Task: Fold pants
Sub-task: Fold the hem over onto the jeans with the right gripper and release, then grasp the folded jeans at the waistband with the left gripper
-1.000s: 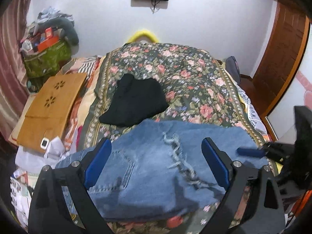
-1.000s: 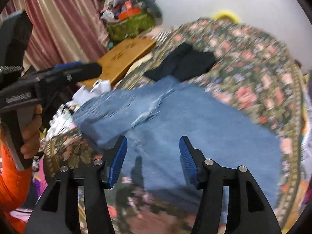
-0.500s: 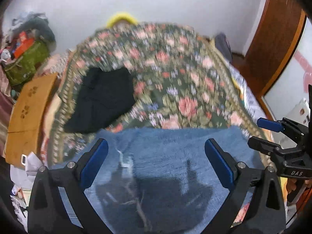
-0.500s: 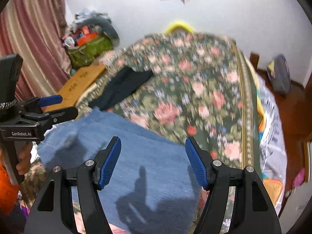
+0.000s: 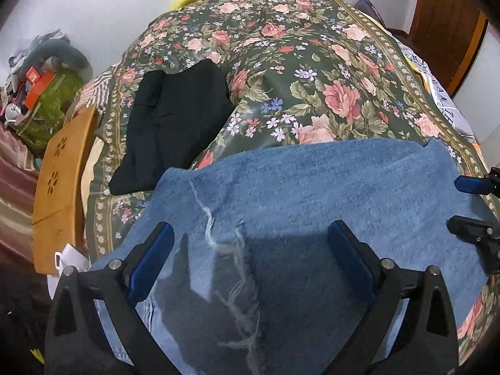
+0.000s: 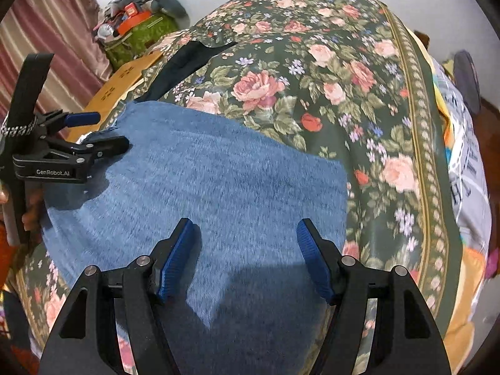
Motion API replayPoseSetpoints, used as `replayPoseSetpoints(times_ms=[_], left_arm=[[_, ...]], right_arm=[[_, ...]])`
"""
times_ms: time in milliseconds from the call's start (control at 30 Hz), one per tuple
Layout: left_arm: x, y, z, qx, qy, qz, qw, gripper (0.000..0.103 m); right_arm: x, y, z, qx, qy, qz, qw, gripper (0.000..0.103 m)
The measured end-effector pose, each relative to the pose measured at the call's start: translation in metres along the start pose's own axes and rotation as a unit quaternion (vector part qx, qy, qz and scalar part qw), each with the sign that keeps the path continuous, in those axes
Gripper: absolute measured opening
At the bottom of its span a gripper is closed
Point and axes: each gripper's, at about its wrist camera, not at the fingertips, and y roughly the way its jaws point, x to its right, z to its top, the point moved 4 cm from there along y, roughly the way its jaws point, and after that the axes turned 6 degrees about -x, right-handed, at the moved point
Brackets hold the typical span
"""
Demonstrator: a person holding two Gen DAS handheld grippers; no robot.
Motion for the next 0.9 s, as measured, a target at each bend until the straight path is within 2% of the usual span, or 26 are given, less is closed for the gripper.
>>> replayPoseSetpoints(times_ms=[300, 567, 700, 800, 900], left_arm=[[-0.006, -0.024, -0.037, 0.014, 0.007, 0.028, 0.9995, 0.101], [-0.02, -0.045, -0.068, 0.036, -0.015, 0.024, 0.9989, 0.1], [-0.038, -0.06, -0.079, 0.061, -0.032, 0.06, 0.9958, 0.1], [-0.059, -0.076, -0.085, 0.086, -0.059, 0.063, 0.9925, 0.1], [-0.087, -0.101, -0.093, 0.124, -0.098, 0.069, 0.9849, 0.1]], right_arm=[[0.0, -0.015, -0.026, 0.014, 0.028, -0.013, 0.999, 0.065], [-0.003, -0.034, -0.04, 0.022, 0.044, -0.048, 0.998, 0.065], [-0.007, -0.044, -0.04, 0.024, 0.044, -0.067, 0.997, 0.065], [-0.018, -0.056, -0.033, 0.041, 0.029, -0.078, 0.996, 0.065], [-0.034, -0.072, -0.018, 0.068, 0.017, -0.076, 0.995, 0.065]])
